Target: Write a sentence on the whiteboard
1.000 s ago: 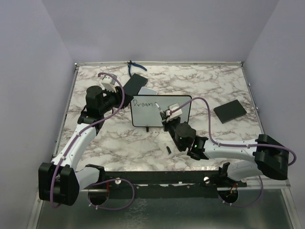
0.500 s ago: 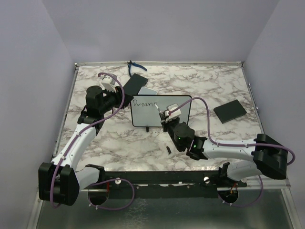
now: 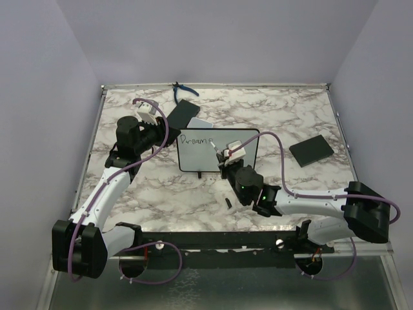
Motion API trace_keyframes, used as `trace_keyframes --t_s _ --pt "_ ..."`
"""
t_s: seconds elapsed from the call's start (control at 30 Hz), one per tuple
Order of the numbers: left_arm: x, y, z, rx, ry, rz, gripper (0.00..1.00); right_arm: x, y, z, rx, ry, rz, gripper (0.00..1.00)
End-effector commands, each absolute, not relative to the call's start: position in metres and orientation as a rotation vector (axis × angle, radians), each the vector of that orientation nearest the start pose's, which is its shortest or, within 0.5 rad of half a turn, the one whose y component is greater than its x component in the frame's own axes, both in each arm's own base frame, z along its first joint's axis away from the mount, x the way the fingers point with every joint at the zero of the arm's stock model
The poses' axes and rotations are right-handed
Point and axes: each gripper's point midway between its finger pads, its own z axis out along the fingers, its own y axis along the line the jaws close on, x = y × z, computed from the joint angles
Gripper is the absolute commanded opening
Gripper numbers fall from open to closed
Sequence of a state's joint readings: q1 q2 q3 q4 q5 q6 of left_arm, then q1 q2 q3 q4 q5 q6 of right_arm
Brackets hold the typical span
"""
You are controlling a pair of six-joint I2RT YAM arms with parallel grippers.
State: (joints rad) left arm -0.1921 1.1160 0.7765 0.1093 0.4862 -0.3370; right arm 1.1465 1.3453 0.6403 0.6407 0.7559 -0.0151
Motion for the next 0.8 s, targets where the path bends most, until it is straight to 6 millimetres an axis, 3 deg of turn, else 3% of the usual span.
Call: trace_keyframes --t_s 0.0,0.77 --pt "0.332 -0.164 0.240 0.239 1.818 -0.827 0.27 0.268 0.286 0.199 -0.323 1.602 0.203 0.00" --pt "0.332 -0.165 0.241 0.239 1.817 -0.829 0.27 0.266 0.295 0.182 -0.344 1.646 0.231 0.00"
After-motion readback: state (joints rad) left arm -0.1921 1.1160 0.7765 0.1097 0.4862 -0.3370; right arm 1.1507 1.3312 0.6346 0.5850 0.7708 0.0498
